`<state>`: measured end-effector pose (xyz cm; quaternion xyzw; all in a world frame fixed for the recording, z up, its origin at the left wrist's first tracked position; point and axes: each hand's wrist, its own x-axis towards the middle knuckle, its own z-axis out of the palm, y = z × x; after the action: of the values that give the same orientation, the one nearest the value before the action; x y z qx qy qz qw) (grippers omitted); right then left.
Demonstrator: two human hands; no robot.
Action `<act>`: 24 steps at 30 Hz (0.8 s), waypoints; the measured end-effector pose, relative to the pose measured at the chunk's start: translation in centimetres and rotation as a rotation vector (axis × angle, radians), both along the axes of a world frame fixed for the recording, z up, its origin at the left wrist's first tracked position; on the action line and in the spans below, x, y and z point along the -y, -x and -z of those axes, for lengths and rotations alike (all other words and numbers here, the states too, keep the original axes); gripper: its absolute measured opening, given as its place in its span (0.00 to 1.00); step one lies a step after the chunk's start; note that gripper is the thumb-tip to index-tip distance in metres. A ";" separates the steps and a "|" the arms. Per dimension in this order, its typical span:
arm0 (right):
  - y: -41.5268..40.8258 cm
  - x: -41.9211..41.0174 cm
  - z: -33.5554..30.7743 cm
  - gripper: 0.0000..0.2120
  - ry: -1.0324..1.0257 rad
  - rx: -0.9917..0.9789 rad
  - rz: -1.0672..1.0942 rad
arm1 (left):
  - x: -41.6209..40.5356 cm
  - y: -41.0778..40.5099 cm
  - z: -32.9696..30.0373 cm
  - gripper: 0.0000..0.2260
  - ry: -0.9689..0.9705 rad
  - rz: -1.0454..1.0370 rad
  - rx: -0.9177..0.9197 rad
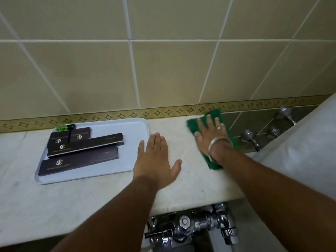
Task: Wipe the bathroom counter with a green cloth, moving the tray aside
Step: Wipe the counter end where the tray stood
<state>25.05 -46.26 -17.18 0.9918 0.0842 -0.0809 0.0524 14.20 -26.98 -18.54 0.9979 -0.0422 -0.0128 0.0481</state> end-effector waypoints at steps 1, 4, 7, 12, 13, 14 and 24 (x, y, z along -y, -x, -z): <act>2.4 0.3 1.1 0.30 0.027 0.020 -0.182 | 0.0 0.0 0.8 0.41 -0.012 -0.001 -0.034; 9.1 5.3 3.0 0.29 -0.026 -0.002 -0.652 | 0.1 0.4 1.8 0.45 -0.030 0.037 -0.098; 6.3 10.0 1.4 0.29 -0.022 -0.084 -0.664 | -0.8 0.7 -0.2 0.46 -0.061 0.132 0.013; -2.1 3.5 -1.6 0.29 -0.001 -0.008 -0.090 | -6.0 2.1 -2.9 0.47 -0.087 -0.045 0.170; -2.4 1.8 -2.2 0.29 -0.015 0.007 -0.058 | -6.9 2.3 -3.2 0.47 -0.101 -0.078 0.135; -2.1 0.4 -2.6 0.30 -0.020 0.032 -0.090 | -7.4 2.4 -3.3 0.47 -0.112 -0.097 0.100; -0.6 2.9 -2.0 0.29 -0.082 -0.117 -0.907 | -8.3 2.9 -0.8 0.41 -0.080 -0.114 0.105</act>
<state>25.66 -49.16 -15.19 0.8498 0.5157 -0.1023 0.0385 11.31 -18.66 -17.78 0.9991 0.0128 0.0404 0.0067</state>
